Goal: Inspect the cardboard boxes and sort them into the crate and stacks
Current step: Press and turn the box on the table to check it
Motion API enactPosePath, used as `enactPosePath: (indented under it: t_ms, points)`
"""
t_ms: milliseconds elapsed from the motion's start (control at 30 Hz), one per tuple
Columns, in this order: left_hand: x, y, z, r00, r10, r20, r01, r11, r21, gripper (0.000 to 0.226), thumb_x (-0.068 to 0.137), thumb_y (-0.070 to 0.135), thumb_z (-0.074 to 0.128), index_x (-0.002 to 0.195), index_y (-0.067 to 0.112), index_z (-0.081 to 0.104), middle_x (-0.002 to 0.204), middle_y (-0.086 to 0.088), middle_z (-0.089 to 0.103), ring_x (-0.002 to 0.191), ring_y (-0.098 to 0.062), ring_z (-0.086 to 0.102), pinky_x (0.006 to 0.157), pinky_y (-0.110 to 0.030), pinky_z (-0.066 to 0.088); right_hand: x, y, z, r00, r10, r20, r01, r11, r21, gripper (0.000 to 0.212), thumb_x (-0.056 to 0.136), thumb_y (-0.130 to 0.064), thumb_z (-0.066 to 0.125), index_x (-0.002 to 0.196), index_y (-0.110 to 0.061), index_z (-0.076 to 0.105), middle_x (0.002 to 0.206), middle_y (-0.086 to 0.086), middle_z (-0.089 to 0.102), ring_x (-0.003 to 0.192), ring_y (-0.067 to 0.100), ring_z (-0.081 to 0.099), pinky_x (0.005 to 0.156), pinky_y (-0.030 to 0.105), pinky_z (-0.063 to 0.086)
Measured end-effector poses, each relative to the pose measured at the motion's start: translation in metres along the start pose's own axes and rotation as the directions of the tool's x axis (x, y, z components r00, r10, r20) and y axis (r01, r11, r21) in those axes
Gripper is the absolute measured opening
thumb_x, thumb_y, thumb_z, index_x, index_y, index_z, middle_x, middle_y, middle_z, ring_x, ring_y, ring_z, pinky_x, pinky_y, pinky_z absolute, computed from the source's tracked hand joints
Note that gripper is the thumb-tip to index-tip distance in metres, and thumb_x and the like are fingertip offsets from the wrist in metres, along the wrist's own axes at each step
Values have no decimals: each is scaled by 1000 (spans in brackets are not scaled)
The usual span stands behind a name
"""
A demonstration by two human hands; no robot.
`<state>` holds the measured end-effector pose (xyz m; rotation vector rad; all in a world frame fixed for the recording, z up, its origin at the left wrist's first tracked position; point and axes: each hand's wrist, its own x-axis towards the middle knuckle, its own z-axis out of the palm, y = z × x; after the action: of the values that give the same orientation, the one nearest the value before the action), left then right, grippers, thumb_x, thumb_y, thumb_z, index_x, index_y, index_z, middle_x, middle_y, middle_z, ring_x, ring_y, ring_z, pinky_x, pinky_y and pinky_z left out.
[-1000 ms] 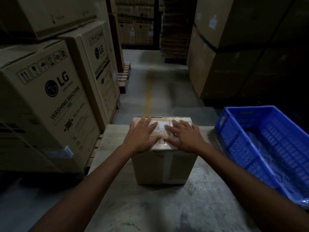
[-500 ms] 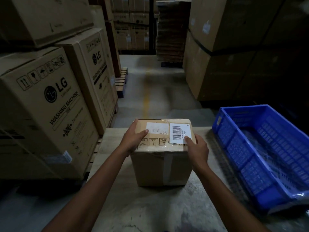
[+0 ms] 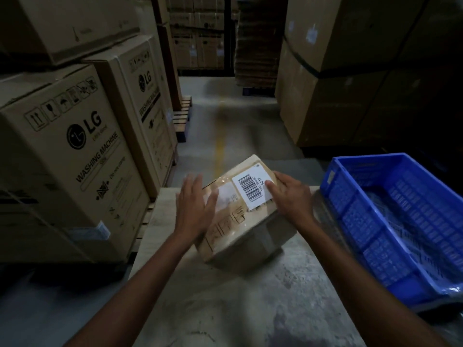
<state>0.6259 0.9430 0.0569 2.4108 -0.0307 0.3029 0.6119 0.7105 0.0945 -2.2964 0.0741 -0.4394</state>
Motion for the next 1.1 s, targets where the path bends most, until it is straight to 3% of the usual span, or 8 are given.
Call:
enactPosePath:
  t_ms: [133, 233, 300, 367, 600, 700, 900, 1100]
  points:
    - [43, 20, -34, 969, -106, 225, 177, 929, -324, 47, 103, 51, 40, 140, 23, 50, 144, -10, 54, 128, -25, 52, 101, -35, 38, -5, -5, 12, 989, -111, 96, 90, 976, 198, 22, 97, -38, 64, 114, -29, 76, 88, -22, 72, 80, 0, 69, 71, 37, 57]
    - [44, 34, -51, 823, -200, 531, 516, 654, -553, 44, 100, 58, 40, 98, 22, 65, 90, -9, 73, 78, -21, 69, 74, -33, 53, -17, -10, 29, 977, 209, 51, -210, 878, 431, 45, 96, -60, 49, 72, -28, 71, 64, -6, 66, 64, 17, 63, 64, 36, 45]
    - [35, 40, -51, 778, -178, 602, 576, 584, -572, 47, 102, 53, 41, 80, 17, 62, 70, -7, 69, 59, -21, 67, 57, -29, 54, -24, -19, 32, 847, 465, 258, -521, 628, 578, 56, 100, -61, 39, 76, -18, 65, 69, 10, 67, 70, 26, 64, 70, 39, 45]
    - [28, 43, -46, 759, -178, 627, 610, 529, -589, 42, 102, 47, 43, 76, 17, 58, 68, -9, 62, 56, -24, 62, 57, -28, 51, -27, -22, 29, 789, 473, 391, -604, 488, 630, 51, 103, -53, 40, 79, -16, 65, 70, 9, 67, 72, 26, 65, 73, 39, 47]
    - [-7, 34, -18, 897, -148, 417, 434, 481, -762, 34, 102, 20, 40, 129, 36, 53, 128, -9, 61, 113, -31, 63, 96, -51, 53, -26, 4, 34, 926, 333, 177, -345, 557, 755, 21, 93, -3, 53, 84, -9, 70, 94, 4, 70, 94, 26, 65, 74, 34, 52]
    - [-29, 22, 2, 870, -167, 464, 491, 386, -781, 57, 99, 9, 39, 150, 33, 34, 126, -2, 59, 108, -26, 67, 77, -38, 59, -37, 28, 45, 923, 311, 225, -371, 576, 728, 16, 88, -3, 54, 85, -7, 69, 120, -3, 69, 113, 30, 64, 88, 43, 57]
    - [-60, -9, 27, 847, -225, 481, 526, 477, -704, 66, 95, -1, 49, 148, 36, 38, 143, -4, 46, 116, -26, 61, 88, -37, 57, -80, 63, 55, 968, 190, 165, -251, 778, 576, 13, 84, -16, 58, 92, -8, 65, 138, -25, 55, 122, 15, 62, 88, 40, 60]
    - [-78, -26, 41, 902, -91, 423, 305, 827, -472, 52, 97, 16, 55, 139, 43, 40, 153, 9, 27, 142, -18, 34, 112, -35, 38, -111, 79, 68, 988, 80, 130, -118, 942, 313, 16, 95, -9, 63, 96, -24, 58, 147, -30, 44, 118, 8, 63, 79, 30, 63]
